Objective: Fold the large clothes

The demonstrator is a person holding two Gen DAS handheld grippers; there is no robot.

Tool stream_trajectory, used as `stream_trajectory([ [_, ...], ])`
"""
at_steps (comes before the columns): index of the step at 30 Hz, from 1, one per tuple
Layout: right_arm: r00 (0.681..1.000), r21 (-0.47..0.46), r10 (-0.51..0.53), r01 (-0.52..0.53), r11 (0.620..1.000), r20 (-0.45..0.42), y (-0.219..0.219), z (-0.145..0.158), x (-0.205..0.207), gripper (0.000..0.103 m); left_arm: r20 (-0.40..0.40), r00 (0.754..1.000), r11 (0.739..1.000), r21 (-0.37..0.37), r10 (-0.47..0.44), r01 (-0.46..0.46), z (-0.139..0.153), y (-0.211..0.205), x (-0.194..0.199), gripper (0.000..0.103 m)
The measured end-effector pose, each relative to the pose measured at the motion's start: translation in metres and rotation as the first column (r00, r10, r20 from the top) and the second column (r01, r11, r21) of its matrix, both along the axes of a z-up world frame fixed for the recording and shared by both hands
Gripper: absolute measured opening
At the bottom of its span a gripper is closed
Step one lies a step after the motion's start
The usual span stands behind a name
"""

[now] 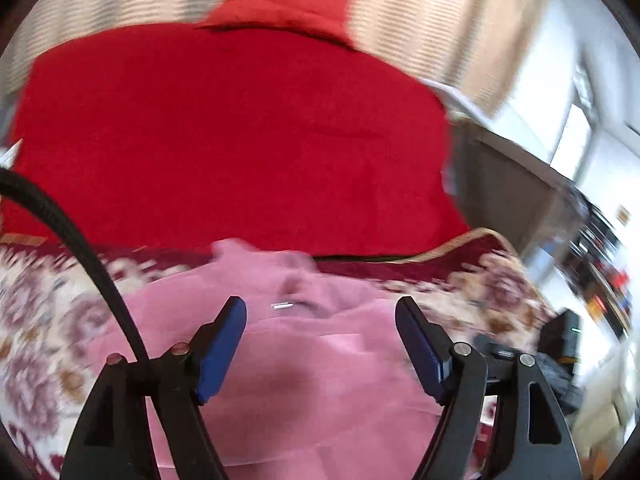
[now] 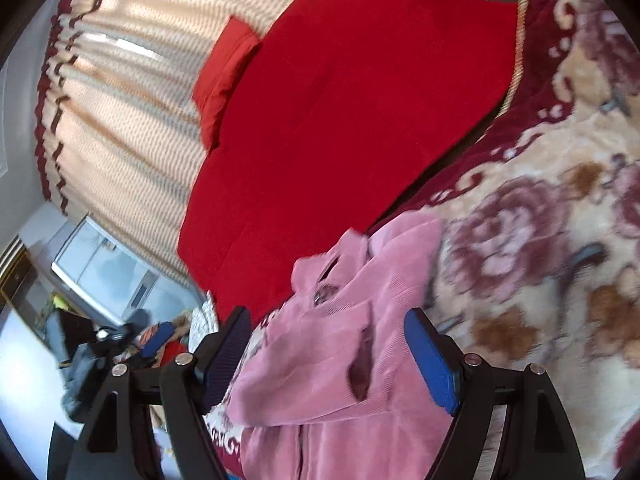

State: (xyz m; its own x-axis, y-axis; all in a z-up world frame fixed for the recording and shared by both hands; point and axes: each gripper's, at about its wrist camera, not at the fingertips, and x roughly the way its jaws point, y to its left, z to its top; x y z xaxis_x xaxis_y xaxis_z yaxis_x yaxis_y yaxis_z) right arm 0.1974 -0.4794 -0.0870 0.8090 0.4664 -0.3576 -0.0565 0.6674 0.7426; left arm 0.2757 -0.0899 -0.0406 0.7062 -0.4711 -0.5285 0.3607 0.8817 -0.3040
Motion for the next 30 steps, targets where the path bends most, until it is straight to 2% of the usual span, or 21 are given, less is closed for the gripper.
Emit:
stream_trajectory([
  [2,0.998,-0.022,0.056,-0.056,0.998,-0.016,0.020,-0.002,0.011,0.082,-0.053,0.993,0.994,0.010,0.110,-0.110,-0.021,0.031,0.010,0.077],
  [5,0.992,-0.058,0.109,-0.113,0.992,-0.058,0.044,-0.010,0.031,0.082,-0.133,0.958,0.967,0.021,0.256,-0.255,-0.058,0.070,0.024,0.077],
  [7,0.985,-0.092,0.130,-0.140,0.986,-0.109,0.062,-0.022,0.050,0.082,-0.170,0.931,0.946,0.046,0.323,-0.320,-0.079,0.091,0.030,0.077],
  [10,0.977,-0.162,0.103,-0.134,0.978,-0.188,0.076,-0.041,0.072,0.080,-0.211,0.901,0.926,0.090,0.378,-0.367,-0.104,0.108,0.040,0.077],
  [11,0.974,-0.170,0.100,-0.136,0.976,-0.204,0.079,-0.046,0.077,0.080,-0.223,0.896,0.923,0.107,0.385,-0.370,-0.109,0.108,0.044,0.077],
  [13,0.964,-0.178,0.117,-0.161,0.971,-0.238,0.087,-0.054,0.086,0.071,-0.232,0.893,0.922,0.133,0.386,-0.364,-0.116,0.109,0.048,0.077],
  [14,0.957,-0.188,0.135,-0.186,0.964,-0.255,0.093,-0.057,0.089,0.063,-0.232,0.894,0.923,0.144,0.383,-0.358,-0.118,0.101,0.050,0.077],
  [17,0.963,-0.297,0.158,-0.220,0.929,-0.219,0.114,-0.049,0.082,0.018,-0.230,0.901,0.925,0.184,0.369,-0.332,-0.121,0.091,0.054,0.077],
  [19,0.975,-0.315,0.153,-0.197,0.929,-0.160,0.115,-0.038,0.074,0.014,-0.222,0.903,0.924,0.202,0.367,-0.326,-0.123,0.086,0.053,0.077],
  [20,0.986,-0.355,0.127,-0.158,0.922,-0.110,0.115,-0.027,0.065,0.009,-0.217,0.907,0.925,0.202,0.362,-0.321,-0.125,0.084,0.050,0.077],
  [22,0.997,-0.410,0.078,-0.082,0.908,-0.027,0.111,-0.010,0.048,0.008,-0.179,0.915,0.922,0.217,0.361,-0.322,-0.120,0.078,0.044,0.077],
  [24,1.000,-0.434,0.028,-0.019,0.901,0.014,0.104,0.000,0.041,0.008,-0.130,0.922,0.913,0.246,0.365,-0.327,-0.116,0.071,0.040,0.077],
  [26,1.000,-0.440,0.003,-0.009,0.898,-0.014,0.095,-0.003,0.043,0.008,-0.124,0.931,0.912,0.282,0.343,-0.299,-0.118,0.063,0.040,0.078],
  [28,0.996,-0.419,-0.016,-0.022,0.908,-0.086,0.086,-0.016,0.050,0.008,-0.147,0.925,0.899,0.333,0.349,-0.286,-0.127,0.059,0.045,0.078],
  [30,0.983,-0.309,0.008,-0.066,0.949,-0.184,0.072,-0.033,0.058,0.012,-0.198,0.921,0.893,0.378,0.335,-0.244,-0.140,0.055,0.051,0.078],
])
